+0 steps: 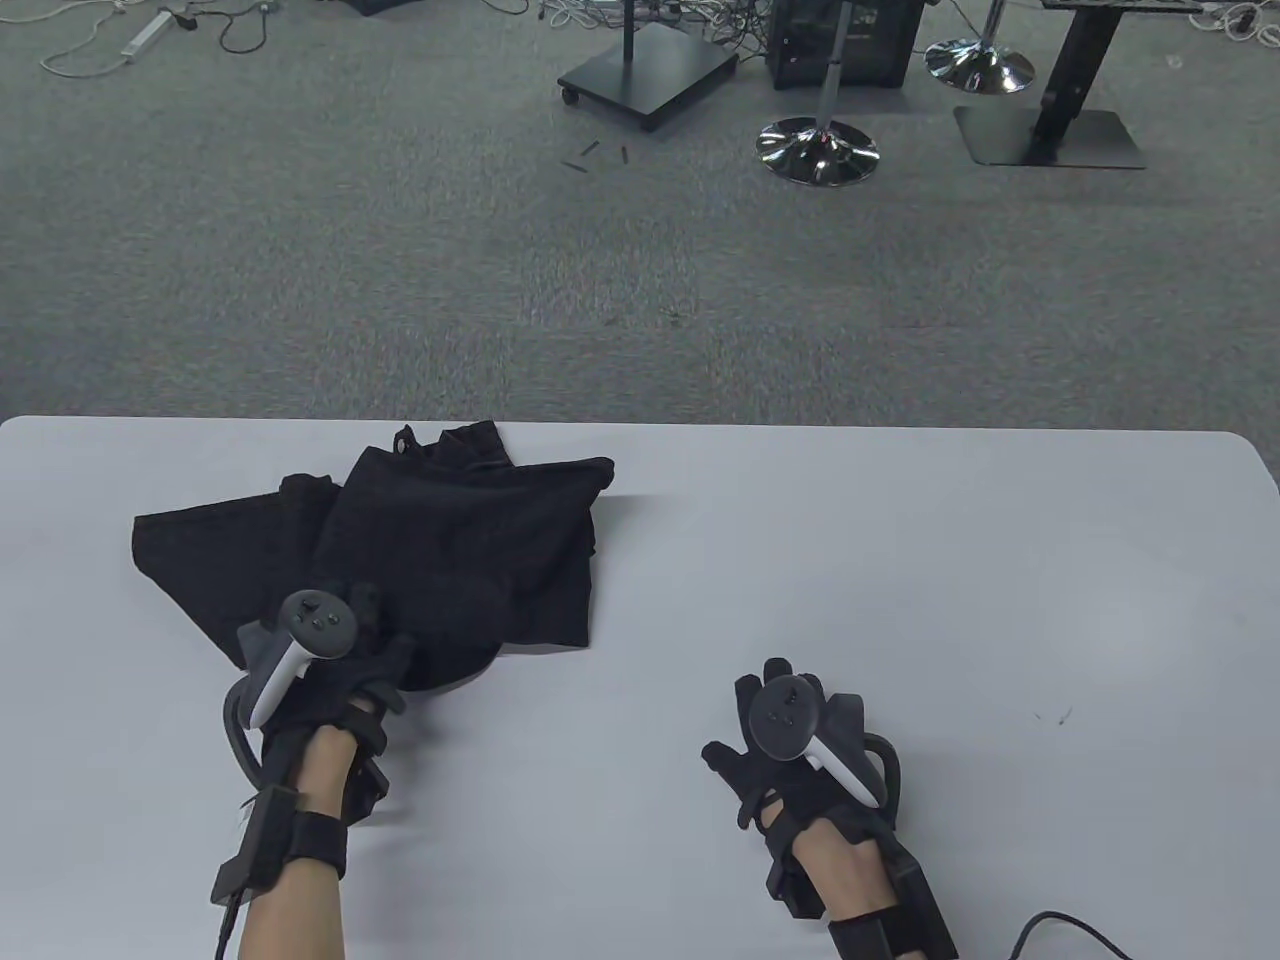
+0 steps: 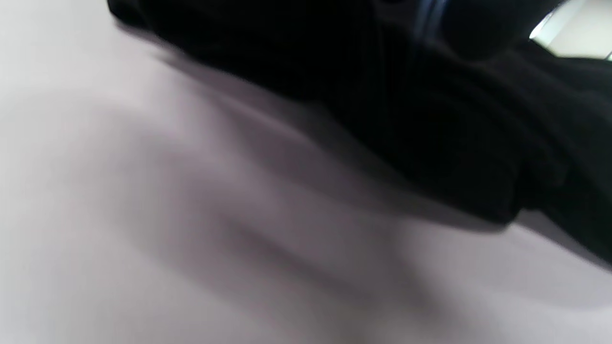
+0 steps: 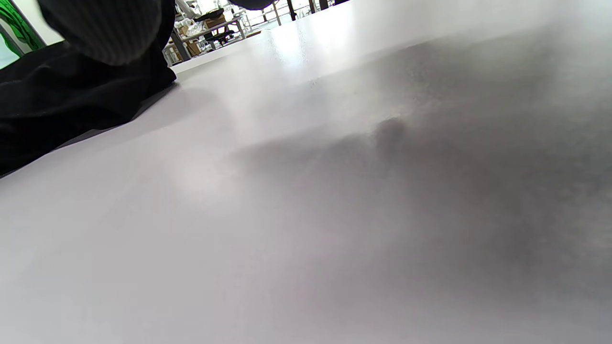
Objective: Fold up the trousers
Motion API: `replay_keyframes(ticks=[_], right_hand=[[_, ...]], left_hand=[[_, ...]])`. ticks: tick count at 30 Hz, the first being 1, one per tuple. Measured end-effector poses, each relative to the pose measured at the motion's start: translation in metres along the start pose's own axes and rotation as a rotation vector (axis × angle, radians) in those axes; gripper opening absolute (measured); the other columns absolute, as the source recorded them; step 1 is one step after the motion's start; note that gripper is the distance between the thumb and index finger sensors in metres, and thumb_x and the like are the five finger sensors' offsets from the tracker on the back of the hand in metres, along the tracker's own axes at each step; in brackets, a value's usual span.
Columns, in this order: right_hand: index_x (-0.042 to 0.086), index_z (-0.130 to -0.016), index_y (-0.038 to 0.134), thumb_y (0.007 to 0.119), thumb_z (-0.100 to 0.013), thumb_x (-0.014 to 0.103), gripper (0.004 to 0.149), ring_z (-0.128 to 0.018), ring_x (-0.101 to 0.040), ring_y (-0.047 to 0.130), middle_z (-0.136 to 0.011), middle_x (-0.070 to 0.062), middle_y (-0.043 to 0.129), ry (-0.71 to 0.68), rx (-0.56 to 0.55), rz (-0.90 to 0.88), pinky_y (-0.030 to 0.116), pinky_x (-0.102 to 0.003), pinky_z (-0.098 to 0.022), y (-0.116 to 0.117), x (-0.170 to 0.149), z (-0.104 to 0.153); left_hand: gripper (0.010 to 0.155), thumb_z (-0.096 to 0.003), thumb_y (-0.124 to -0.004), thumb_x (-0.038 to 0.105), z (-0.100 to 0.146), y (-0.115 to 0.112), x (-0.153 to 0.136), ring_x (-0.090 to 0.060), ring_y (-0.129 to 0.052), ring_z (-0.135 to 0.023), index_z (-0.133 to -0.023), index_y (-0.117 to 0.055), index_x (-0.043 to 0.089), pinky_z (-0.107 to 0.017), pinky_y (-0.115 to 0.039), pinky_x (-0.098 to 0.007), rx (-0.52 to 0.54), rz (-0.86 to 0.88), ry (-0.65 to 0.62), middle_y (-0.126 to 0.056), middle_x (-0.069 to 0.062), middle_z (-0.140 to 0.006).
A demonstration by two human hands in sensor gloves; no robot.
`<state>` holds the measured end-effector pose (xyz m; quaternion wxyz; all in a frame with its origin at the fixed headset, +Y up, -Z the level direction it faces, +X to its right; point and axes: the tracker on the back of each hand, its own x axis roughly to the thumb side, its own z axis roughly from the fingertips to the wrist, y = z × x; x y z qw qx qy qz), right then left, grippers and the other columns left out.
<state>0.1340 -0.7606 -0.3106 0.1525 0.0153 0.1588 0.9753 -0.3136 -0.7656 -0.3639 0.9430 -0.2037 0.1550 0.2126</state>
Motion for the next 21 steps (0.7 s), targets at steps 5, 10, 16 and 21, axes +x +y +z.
replay_keyframes(ticks=[5,10,16,21], right_hand=[[0.03,-0.106,0.033,0.065,-0.046,0.065,0.077,-0.11,-0.039,0.024,-0.117,-0.002,0.016,-0.006,0.012,0.009,0.025,-0.066,-0.075,0.002,0.002,0.0],[0.03,-0.106,0.033,0.065,-0.046,0.065,0.077,-0.11,-0.039,0.026,-0.117,-0.003,0.017,-0.014,0.021,0.03,0.027,-0.066,-0.075,0.005,0.006,-0.001],[0.03,-0.106,0.034,0.065,-0.046,0.065,0.076,-0.11,-0.039,0.028,-0.117,-0.003,0.018,-0.017,0.037,0.049,0.028,-0.066,-0.075,0.008,0.007,-0.001],[0.029,-0.106,0.034,0.065,-0.046,0.065,0.076,-0.11,-0.04,0.03,-0.117,-0.003,0.019,-0.017,0.043,0.047,0.029,-0.066,-0.075,0.008,0.007,-0.002]], left_hand=[[0.077,-0.0548,-0.063,0.069,-0.004,-0.024,0.013,-0.026,-0.016,-0.121,-0.116,-0.021,0.049,-0.084,-0.027,-0.064,-0.029,-0.061,-0.026,-0.014,0.019,-0.123],[0.076,-0.0537,-0.066,0.067,0.01,-0.038,0.03,-0.03,-0.025,-0.12,-0.116,-0.029,0.046,-0.082,-0.035,-0.064,-0.024,-0.11,-0.113,-0.023,0.017,-0.123],[0.073,-0.0543,-0.064,0.068,0.035,-0.031,0.046,-0.032,-0.047,-0.118,-0.117,-0.036,0.044,-0.082,-0.045,-0.06,-0.052,-0.125,-0.188,-0.037,0.011,-0.124],[0.077,-0.0554,-0.063,0.068,0.038,-0.003,0.024,-0.028,-0.029,-0.122,-0.118,-0.026,0.042,-0.085,-0.037,-0.061,0.126,0.019,-0.153,-0.024,0.014,-0.125]])
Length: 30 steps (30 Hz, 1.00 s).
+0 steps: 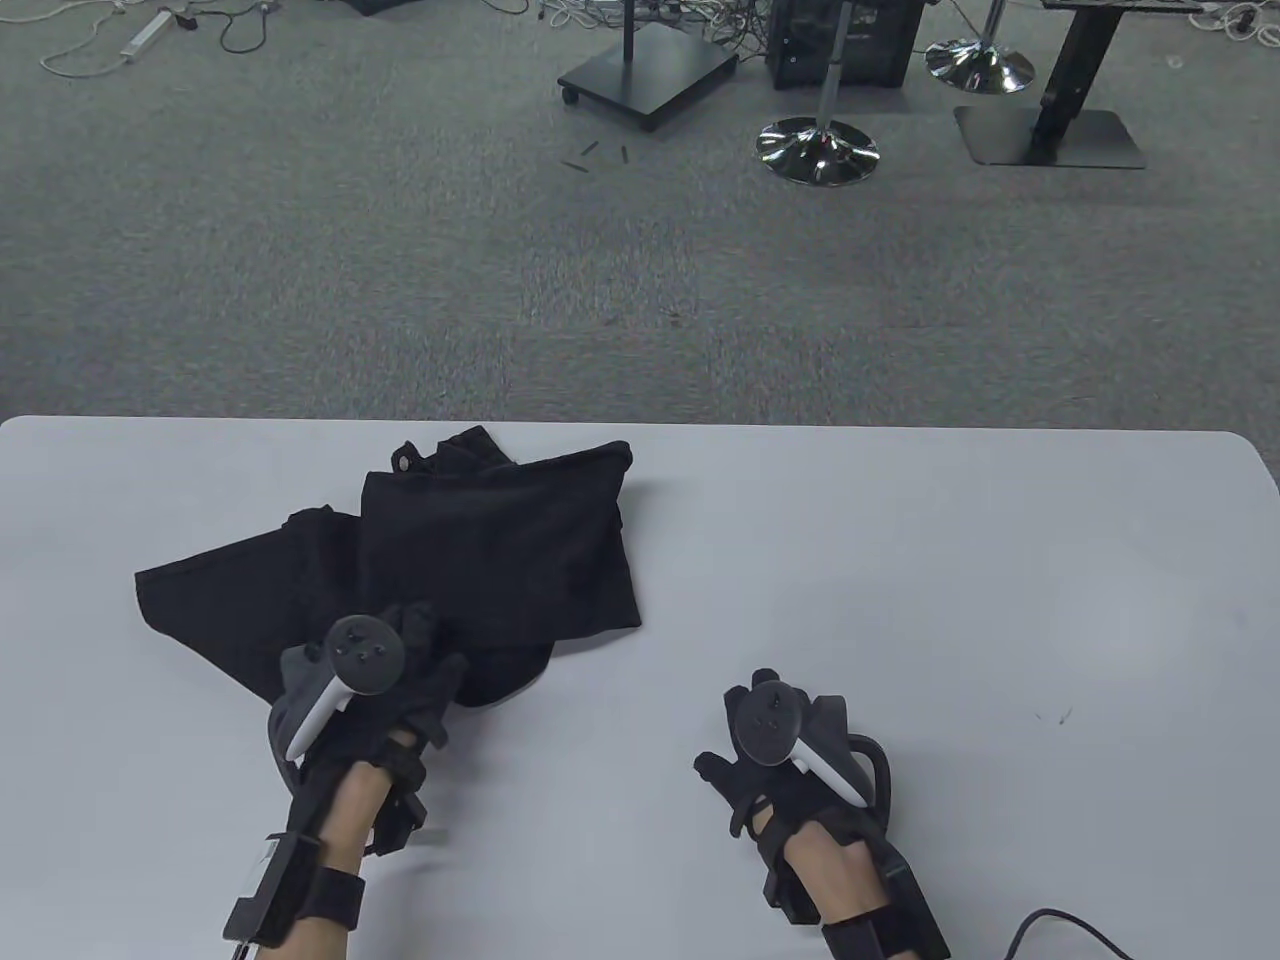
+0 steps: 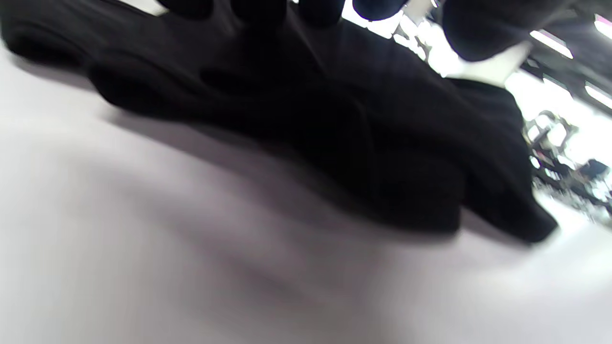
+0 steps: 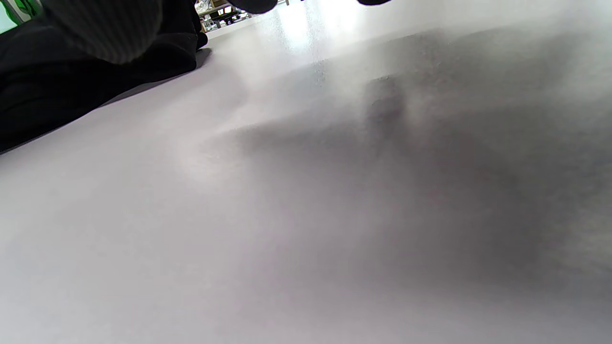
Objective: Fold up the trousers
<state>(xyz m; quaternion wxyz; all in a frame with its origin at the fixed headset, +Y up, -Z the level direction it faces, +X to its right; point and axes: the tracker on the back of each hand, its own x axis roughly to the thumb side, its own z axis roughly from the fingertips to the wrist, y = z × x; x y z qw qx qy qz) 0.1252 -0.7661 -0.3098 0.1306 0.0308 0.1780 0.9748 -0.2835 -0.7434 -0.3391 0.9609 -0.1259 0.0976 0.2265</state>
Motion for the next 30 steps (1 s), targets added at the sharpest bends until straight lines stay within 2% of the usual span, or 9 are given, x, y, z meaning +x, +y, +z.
replay_keyframes(ticks=[2,5,9,11,13,15,21,25,30], right_hand=[[0.029,-0.106,0.034,0.065,-0.046,0.064,0.076,-0.11,-0.04,0.031,-0.117,-0.003,0.019,0.0,0.002,-0.003,0.03,-0.066,-0.075,0.0,0.0,-0.001],[0.029,-0.106,0.034,0.065,-0.046,0.064,0.076,-0.109,-0.04,0.032,-0.117,-0.004,0.02,-0.002,0.009,-0.004,0.03,-0.066,-0.075,0.001,0.001,-0.002],[0.029,-0.106,0.035,0.064,-0.047,0.064,0.075,-0.109,-0.04,0.032,-0.117,-0.004,0.02,-0.002,0.017,-0.003,0.031,-0.066,-0.075,0.001,0.001,-0.002],[0.029,-0.106,0.035,0.065,-0.047,0.064,0.075,-0.109,-0.04,0.033,-0.117,-0.004,0.02,-0.001,0.02,-0.005,0.031,-0.066,-0.075,0.001,0.001,-0.002],[0.029,-0.106,0.035,0.065,-0.047,0.064,0.075,-0.109,-0.04,0.033,-0.117,-0.004,0.021,-0.002,0.02,-0.009,0.031,-0.066,-0.075,0.0,0.0,-0.002],[0.029,-0.106,0.035,0.065,-0.047,0.064,0.075,-0.109,-0.04,0.034,-0.117,-0.004,0.021,-0.003,0.019,-0.012,0.032,-0.066,-0.075,0.0,0.0,-0.002],[0.029,-0.106,0.036,0.064,-0.047,0.064,0.075,-0.109,-0.04,0.037,-0.117,-0.004,0.023,-0.005,0.037,-0.002,0.035,-0.066,-0.075,0.003,0.002,-0.004],[0.028,-0.106,0.037,0.064,-0.047,0.064,0.075,-0.108,-0.041,0.041,-0.117,-0.005,0.025,-0.005,0.044,-0.002,0.037,-0.066,-0.074,0.003,0.002,-0.004],[0.028,-0.106,0.038,0.065,-0.047,0.064,0.074,-0.108,-0.041,0.042,-0.117,-0.005,0.026,-0.007,0.034,-0.031,0.038,-0.066,-0.074,0.001,-0.001,-0.004]], left_hand=[[0.08,-0.056,-0.062,0.069,-0.004,0.005,-0.013,-0.027,-0.021,-0.122,-0.117,-0.019,0.041,-0.086,-0.031,-0.061,0.019,0.01,0.054,-0.017,0.014,-0.124],[0.085,-0.0567,-0.06,0.071,-0.016,0.006,-0.037,-0.027,-0.011,-0.121,-0.116,-0.01,0.038,-0.085,-0.025,-0.061,-0.025,0.081,0.171,-0.007,0.013,-0.123],[0.086,-0.0569,-0.061,0.072,-0.029,0.0,-0.049,-0.028,-0.012,-0.121,-0.117,-0.011,0.035,-0.085,-0.024,-0.061,-0.071,0.199,0.244,-0.009,0.01,-0.123],[0.087,-0.0569,-0.06,0.074,-0.034,-0.002,-0.049,-0.029,-0.012,-0.12,-0.117,-0.011,0.035,-0.085,-0.023,-0.061,-0.081,0.186,0.267,-0.01,0.009,-0.123],[0.084,-0.0569,-0.06,0.074,-0.038,-0.004,-0.046,-0.029,-0.014,-0.12,-0.119,-0.02,0.034,-0.085,-0.023,-0.06,-0.086,0.171,0.277,-0.011,0.008,-0.123],[0.08,-0.0576,-0.062,0.072,-0.04,-0.004,-0.043,-0.031,-0.014,-0.12,-0.119,-0.029,0.033,-0.085,-0.023,-0.061,-0.095,0.175,0.273,-0.012,0.007,-0.124],[0.066,-0.06,-0.069,0.063,-0.038,-0.002,-0.034,-0.032,-0.017,-0.119,-0.113,-0.049,0.029,-0.085,-0.023,-0.06,0.005,0.275,0.222,-0.026,0.008,-0.123],[0.049,-0.0612,-0.072,0.051,-0.034,0.006,-0.022,-0.031,-0.024,-0.119,-0.104,-0.064,0.029,-0.085,-0.026,-0.058,0.089,0.217,0.178,-0.039,0.009,-0.122],[0.045,-0.0607,-0.072,0.045,-0.019,0.029,0.008,-0.027,-0.036,-0.118,-0.101,-0.067,0.024,-0.086,-0.036,-0.056,0.205,0.235,-0.02,-0.047,0.009,-0.119]])
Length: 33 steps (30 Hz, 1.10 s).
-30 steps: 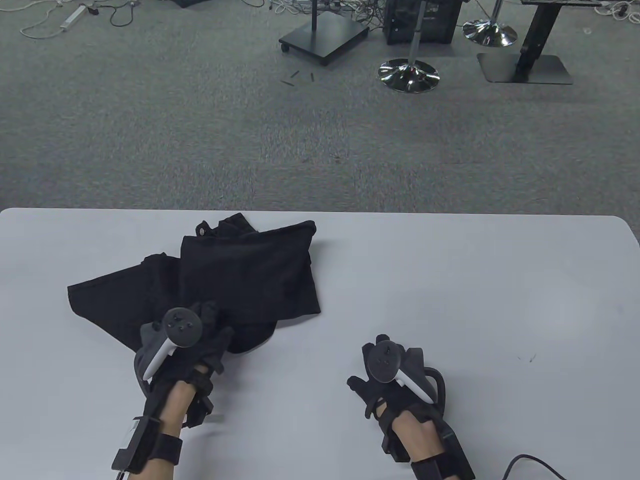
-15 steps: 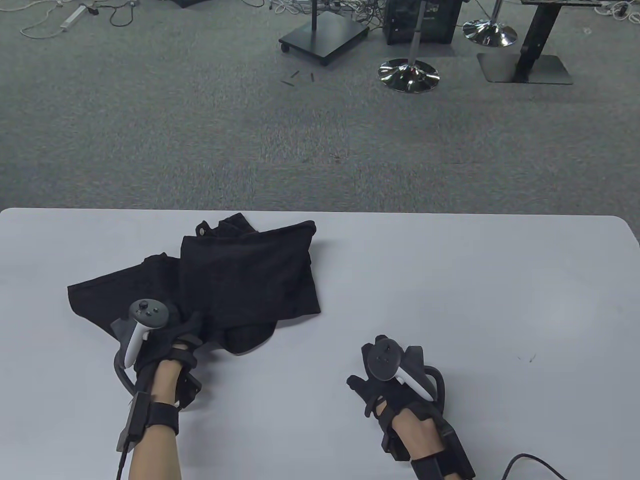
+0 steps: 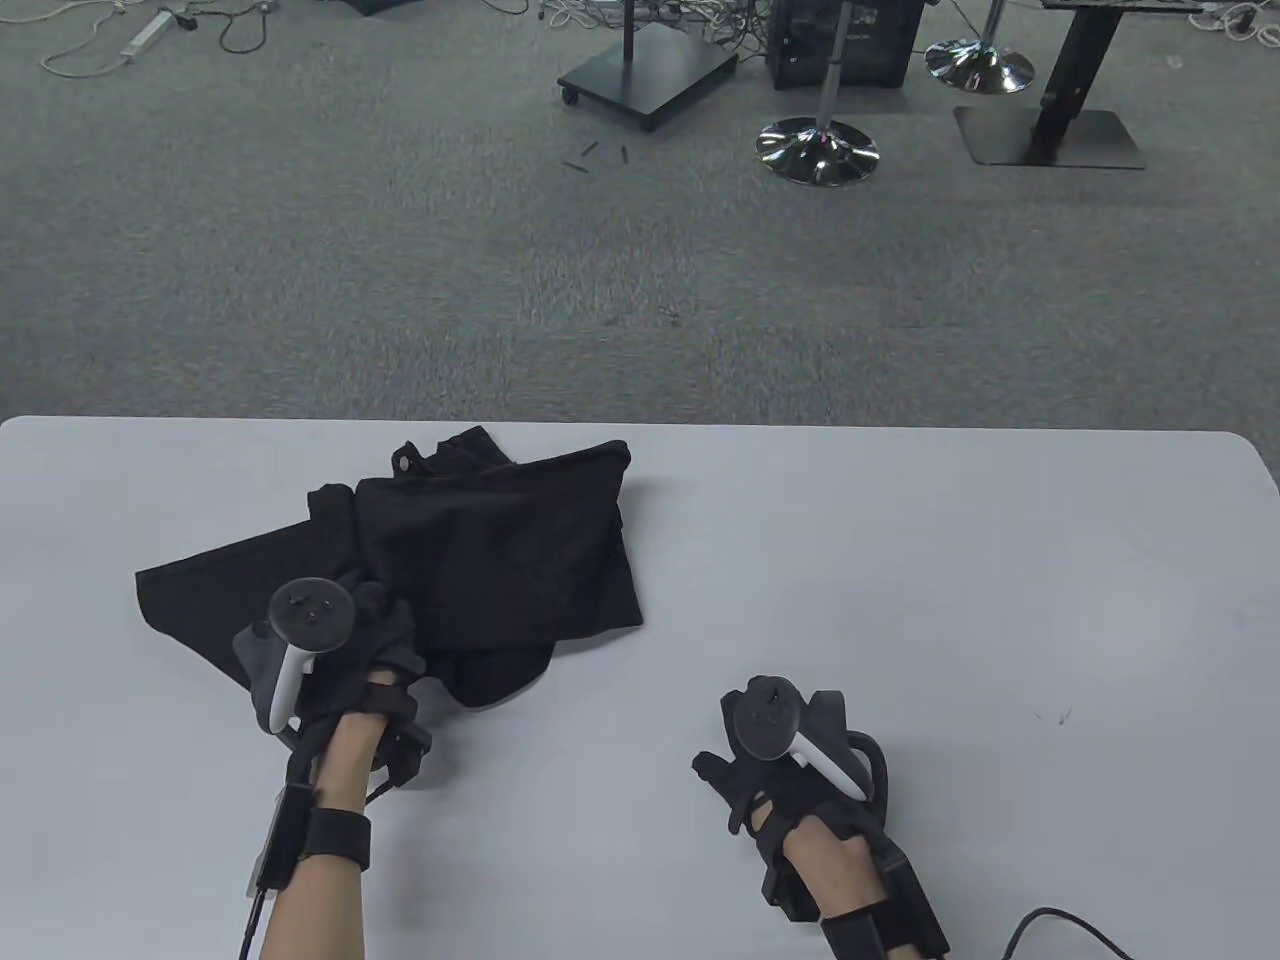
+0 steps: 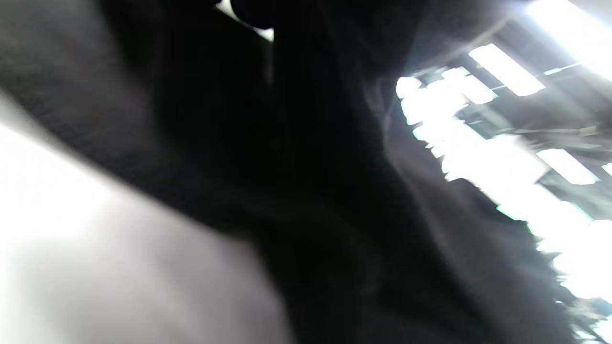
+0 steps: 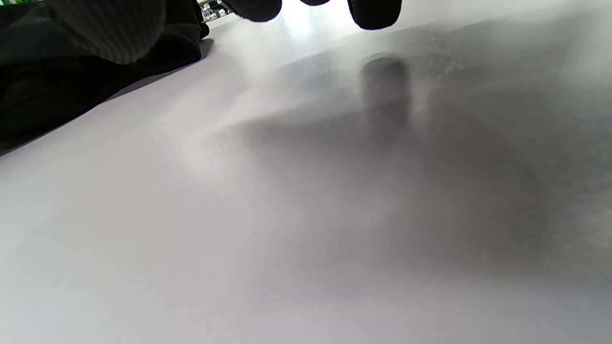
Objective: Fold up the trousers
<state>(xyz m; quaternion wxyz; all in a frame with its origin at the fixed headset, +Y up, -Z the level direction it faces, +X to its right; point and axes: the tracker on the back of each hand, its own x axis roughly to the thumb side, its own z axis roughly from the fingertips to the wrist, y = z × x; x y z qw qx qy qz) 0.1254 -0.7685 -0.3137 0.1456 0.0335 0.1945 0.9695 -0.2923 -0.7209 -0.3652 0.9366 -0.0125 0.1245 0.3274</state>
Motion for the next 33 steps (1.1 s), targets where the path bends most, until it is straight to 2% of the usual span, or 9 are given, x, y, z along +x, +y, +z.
replay_keyframes(ticks=[4,9,11,17,23,25,29,31,33], right_hand=[[0.028,-0.106,0.039,0.065,-0.047,0.063,0.074,-0.108,-0.041,0.043,-0.117,-0.005,0.027,0.01,0.004,-0.056,0.039,-0.066,-0.074,-0.005,-0.007,-0.001],[0.027,-0.106,0.039,0.066,-0.047,0.063,0.074,-0.108,-0.041,0.043,-0.117,-0.006,0.029,0.037,-0.051,-0.185,0.038,-0.066,-0.074,-0.019,-0.026,0.003],[0.027,-0.106,0.039,0.066,-0.046,0.062,0.074,-0.108,-0.041,0.042,-0.117,-0.006,0.029,0.056,-0.08,-0.25,0.037,-0.066,-0.074,-0.027,-0.037,0.006],[0.027,-0.106,0.039,0.066,-0.047,0.062,0.074,-0.108,-0.041,0.041,-0.117,-0.006,0.028,0.103,-0.12,-0.416,0.036,-0.066,-0.075,-0.04,-0.064,0.01],[0.026,-0.106,0.039,0.066,-0.047,0.062,0.074,-0.108,-0.042,0.04,-0.117,-0.006,0.028,0.121,-0.113,-0.481,0.036,-0.066,-0.075,-0.042,-0.075,0.009],[0.026,-0.106,0.039,0.066,-0.047,0.062,0.074,-0.108,-0.042,0.04,-0.117,-0.006,0.028,0.123,-0.107,-0.479,0.036,-0.066,-0.075,-0.042,-0.075,0.009],[0.026,-0.106,0.039,0.066,-0.047,0.062,0.074,-0.108,-0.042,0.04,-0.117,-0.007,0.028,0.122,-0.094,-0.467,0.036,-0.066,-0.075,-0.04,-0.073,0.008],[0.026,-0.106,0.039,0.066,-0.047,0.062,0.074,-0.108,-0.042,0.04,-0.117,-0.007,0.028,0.122,-0.086,-0.452,0.036,-0.066,-0.075,-0.039,-0.071,0.007],[0.026,-0.106,0.039,0.066,-0.047,0.062,0.074,-0.108,-0.042,0.04,-0.117,-0.007,0.028,0.118,-0.079,-0.441,0.036,-0.066,-0.075,-0.038,-0.068,0.006]], left_hand=[[0.045,-0.0601,-0.073,0.046,0.023,0.014,0.051,-0.026,-0.041,-0.119,-0.1,-0.069,0.024,-0.086,-0.038,-0.056,0.027,0.071,-0.235,-0.049,0.009,-0.119],[0.046,-0.0585,-0.076,0.045,0.054,-0.005,0.103,-0.026,-0.045,-0.118,-0.099,-0.072,0.024,-0.085,-0.041,-0.057,-0.039,0.022,-0.459,-0.052,0.009,-0.119],[0.045,-0.058,-0.077,0.044,0.069,-0.029,0.122,-0.026,-0.047,-0.118,-0.099,-0.073,0.024,-0.085,-0.042,-0.058,-0.101,-0.042,-0.568,-0.053,0.01,-0.119],[0.045,-0.0568,-0.078,0.042,0.106,-0.099,0.157,-0.026,-0.048,-0.118,-0.098,-0.074,0.023,-0.084,-0.043,-0.059,-0.315,-0.234,-0.769,-0.053,0.011,-0.118],[0.05,-0.0561,-0.078,0.045,0.126,-0.15,0.165,-0.027,-0.049,-0.118,-0.101,-0.072,0.024,-0.084,-0.044,-0.059,-0.538,-0.397,-0.827,-0.052,0.009,-0.119],[0.054,-0.0562,-0.075,0.049,0.126,-0.152,0.163,-0.028,-0.053,-0.116,-0.105,-0.069,0.025,-0.082,-0.049,-0.058,-0.572,-0.401,-0.816,-0.052,0.007,-0.119],[0.058,-0.0555,-0.071,0.054,0.126,-0.134,0.153,-0.033,-0.061,-0.113,-0.103,-0.074,0.022,-0.08,-0.051,-0.061,-0.636,-0.223,-0.759,-0.06,0.001,-0.117],[0.059,-0.0551,-0.07,0.055,0.126,-0.114,0.145,-0.033,-0.061,-0.113,-0.104,-0.074,0.022,-0.08,-0.052,-0.062,-0.608,-0.16,-0.737,-0.06,0.0,-0.117],[0.059,-0.0552,-0.07,0.056,0.121,-0.096,0.136,-0.033,-0.063,-0.113,-0.103,-0.075,0.023,-0.079,-0.054,-0.062,-0.542,-0.183,-0.733,-0.062,0.002,-0.116]])
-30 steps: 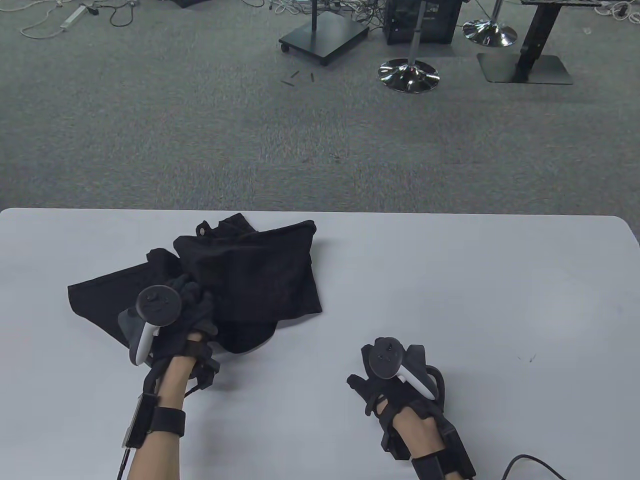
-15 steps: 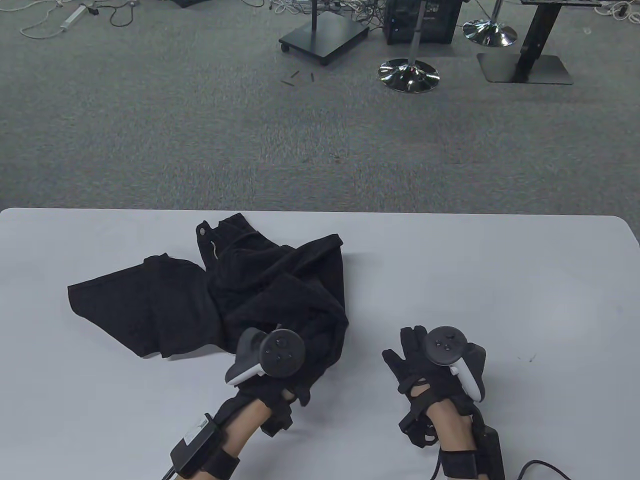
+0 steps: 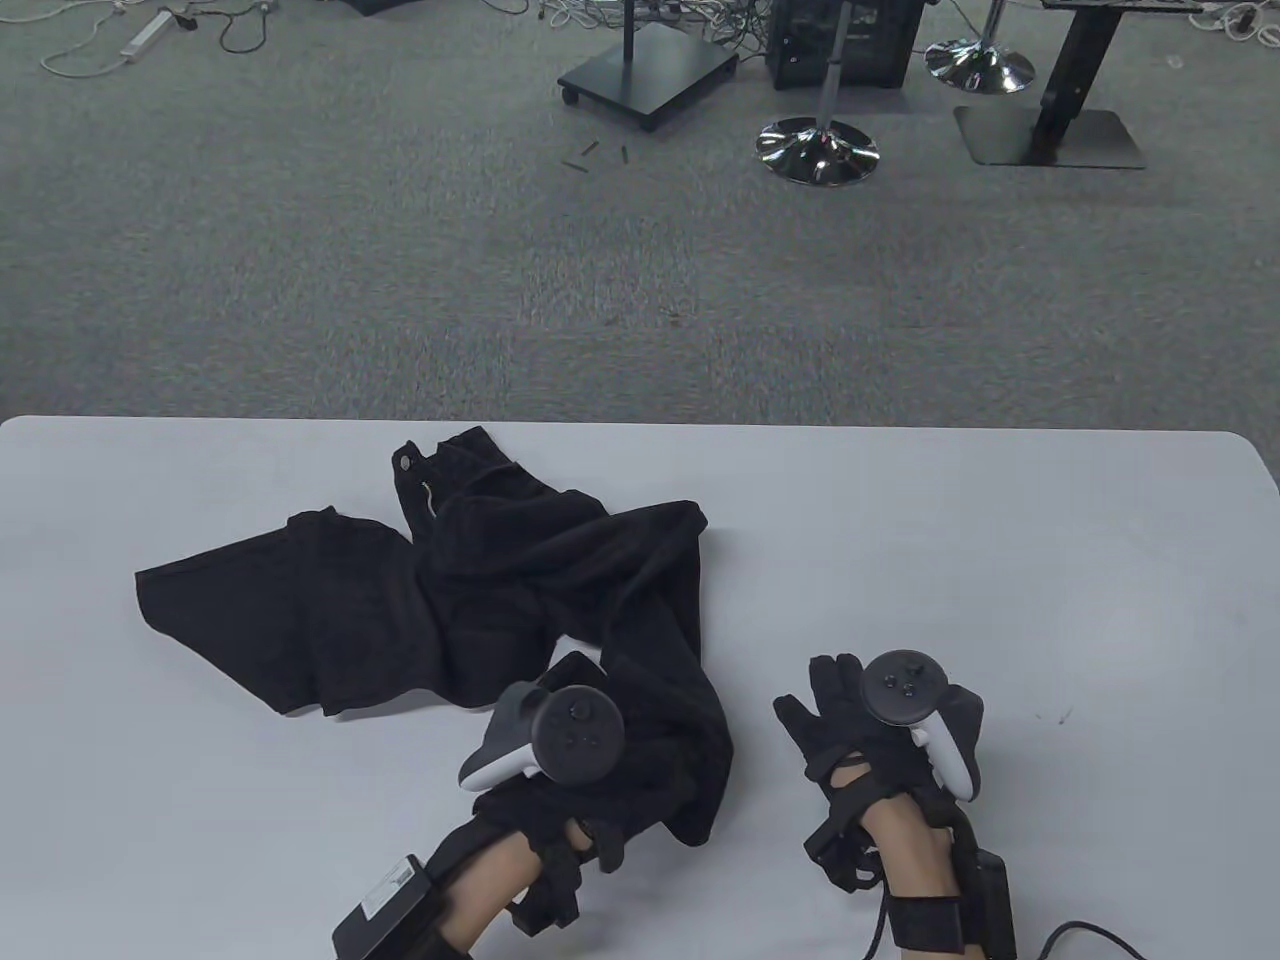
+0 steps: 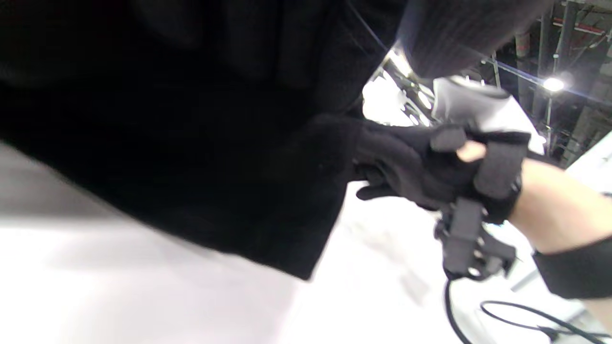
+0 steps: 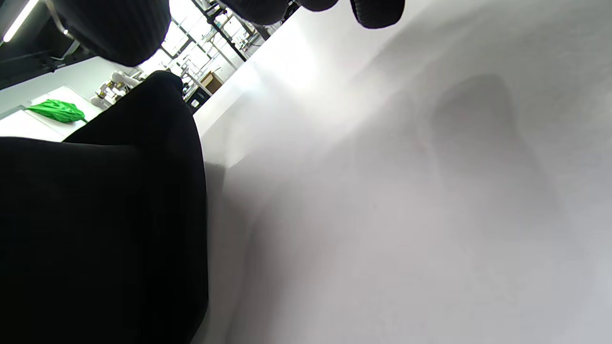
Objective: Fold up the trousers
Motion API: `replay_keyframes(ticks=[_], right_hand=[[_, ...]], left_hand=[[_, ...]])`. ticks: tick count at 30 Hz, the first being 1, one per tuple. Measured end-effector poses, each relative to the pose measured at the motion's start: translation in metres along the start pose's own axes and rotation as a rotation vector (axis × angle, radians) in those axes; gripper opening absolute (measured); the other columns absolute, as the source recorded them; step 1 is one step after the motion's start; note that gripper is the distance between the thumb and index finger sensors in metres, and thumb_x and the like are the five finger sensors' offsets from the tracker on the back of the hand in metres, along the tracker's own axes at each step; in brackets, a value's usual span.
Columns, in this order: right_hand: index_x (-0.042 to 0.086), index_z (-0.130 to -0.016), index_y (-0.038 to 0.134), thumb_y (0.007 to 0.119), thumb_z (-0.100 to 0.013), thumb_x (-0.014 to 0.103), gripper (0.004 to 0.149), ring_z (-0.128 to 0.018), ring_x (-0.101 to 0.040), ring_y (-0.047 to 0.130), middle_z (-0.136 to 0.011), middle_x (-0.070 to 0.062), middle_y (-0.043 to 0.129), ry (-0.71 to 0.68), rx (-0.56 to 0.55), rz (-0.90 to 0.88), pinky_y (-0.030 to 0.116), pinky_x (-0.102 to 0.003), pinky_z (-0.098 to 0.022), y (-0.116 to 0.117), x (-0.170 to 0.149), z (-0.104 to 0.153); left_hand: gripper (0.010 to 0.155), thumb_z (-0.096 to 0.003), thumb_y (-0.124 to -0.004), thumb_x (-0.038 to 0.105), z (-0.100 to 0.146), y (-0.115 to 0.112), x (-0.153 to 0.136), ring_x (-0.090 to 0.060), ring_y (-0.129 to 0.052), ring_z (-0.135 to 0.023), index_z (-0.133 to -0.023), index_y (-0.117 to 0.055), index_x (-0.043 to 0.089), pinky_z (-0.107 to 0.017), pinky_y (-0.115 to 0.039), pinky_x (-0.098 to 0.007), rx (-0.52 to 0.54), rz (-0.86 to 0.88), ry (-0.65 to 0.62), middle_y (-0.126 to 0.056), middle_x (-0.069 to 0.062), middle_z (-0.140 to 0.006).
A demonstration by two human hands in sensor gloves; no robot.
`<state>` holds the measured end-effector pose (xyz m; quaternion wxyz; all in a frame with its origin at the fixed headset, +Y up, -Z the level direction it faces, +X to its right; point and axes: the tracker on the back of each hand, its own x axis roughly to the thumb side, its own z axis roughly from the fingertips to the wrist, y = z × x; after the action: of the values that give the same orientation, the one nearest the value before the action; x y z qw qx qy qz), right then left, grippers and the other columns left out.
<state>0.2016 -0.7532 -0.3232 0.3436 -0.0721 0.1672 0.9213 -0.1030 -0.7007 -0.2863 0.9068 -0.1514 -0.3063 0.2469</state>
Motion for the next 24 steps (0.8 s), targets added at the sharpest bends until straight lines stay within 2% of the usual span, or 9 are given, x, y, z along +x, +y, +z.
replay_keyframes(ticks=[2,5,8,13,16,20,24], right_hand=[[0.026,-0.106,0.039,0.066,-0.047,0.062,0.074,-0.108,-0.042,0.041,-0.117,-0.006,0.028,-0.003,0.006,0.017,0.037,-0.066,-0.074,0.002,0.001,0.0],[0.026,-0.106,0.04,0.066,-0.047,0.062,0.074,-0.108,-0.042,0.041,-0.117,-0.006,0.028,-0.007,0.01,0.04,0.037,-0.066,-0.074,0.005,0.003,0.0],[0.026,-0.106,0.04,0.066,-0.047,0.062,0.074,-0.108,-0.042,0.041,-0.117,-0.006,0.029,-0.009,0.013,0.047,0.037,-0.066,-0.074,0.006,0.004,-0.001],[0.026,-0.106,0.04,0.066,-0.047,0.062,0.074,-0.108,-0.042,0.041,-0.117,-0.007,0.028,0.005,0.034,0.065,0.037,-0.066,-0.074,0.01,0.004,-0.003],[0.026,-0.106,0.04,0.066,-0.047,0.062,0.074,-0.108,-0.042,0.041,-0.117,-0.007,0.028,0.007,0.04,0.084,0.037,-0.066,-0.074,0.013,0.004,-0.003],[0.026,-0.106,0.04,0.066,-0.047,0.062,0.074,-0.108,-0.042,0.042,-0.117,-0.007,0.029,-0.007,0.037,0.108,0.037,-0.066,-0.074,0.016,0.008,-0.002],[0.026,-0.106,0.04,0.066,-0.047,0.062,0.074,-0.108,-0.042,0.041,-0.117,-0.007,0.029,-0.015,0.041,0.129,0.037,-0.066,-0.074,0.02,0.011,-0.003]], left_hand=[[0.058,-0.0552,-0.069,0.057,0.011,0.013,-0.014,-0.033,-0.065,-0.112,-0.102,-0.076,0.022,-0.079,-0.056,-0.061,0.058,0.042,0.02,-0.064,0.001,-0.115],[0.059,-0.0554,-0.069,0.056,0.029,0.031,-0.035,-0.035,-0.066,-0.11,-0.102,-0.077,0.02,-0.079,-0.055,-0.062,0.145,0.223,0.034,-0.065,-0.001,-0.115],[0.06,-0.0554,-0.069,0.057,0.047,0.047,-0.049,-0.035,-0.067,-0.11,-0.102,-0.077,0.02,-0.079,-0.055,-0.062,0.225,0.297,0.041,-0.065,-0.002,-0.114],[0.061,-0.0556,-0.068,0.058,0.071,0.076,-0.061,-0.034,-0.065,-0.111,-0.103,-0.075,0.021,-0.079,-0.055,-0.062,0.367,0.289,0.076,-0.062,0.0,-0.116],[0.062,-0.0559,-0.068,0.06,0.08,0.09,-0.077,-0.033,-0.059,-0.115,-0.107,-0.069,0.024,-0.081,-0.052,-0.062,0.428,0.22,0.194,-0.056,0.003,-0.119],[0.068,-0.0562,-0.066,0.063,0.082,0.09,-0.119,-0.032,-0.045,-0.119,-0.113,-0.054,0.029,-0.083,-0.045,-0.062,0.392,0.202,0.396,-0.04,0.006,-0.123],[0.076,-0.0561,-0.066,0.066,0.081,0.073,-0.165,-0.029,-0.023,-0.122,-0.118,-0.033,0.037,-0.085,-0.032,-0.063,0.315,0.192,0.604,-0.021,0.012,-0.125]])
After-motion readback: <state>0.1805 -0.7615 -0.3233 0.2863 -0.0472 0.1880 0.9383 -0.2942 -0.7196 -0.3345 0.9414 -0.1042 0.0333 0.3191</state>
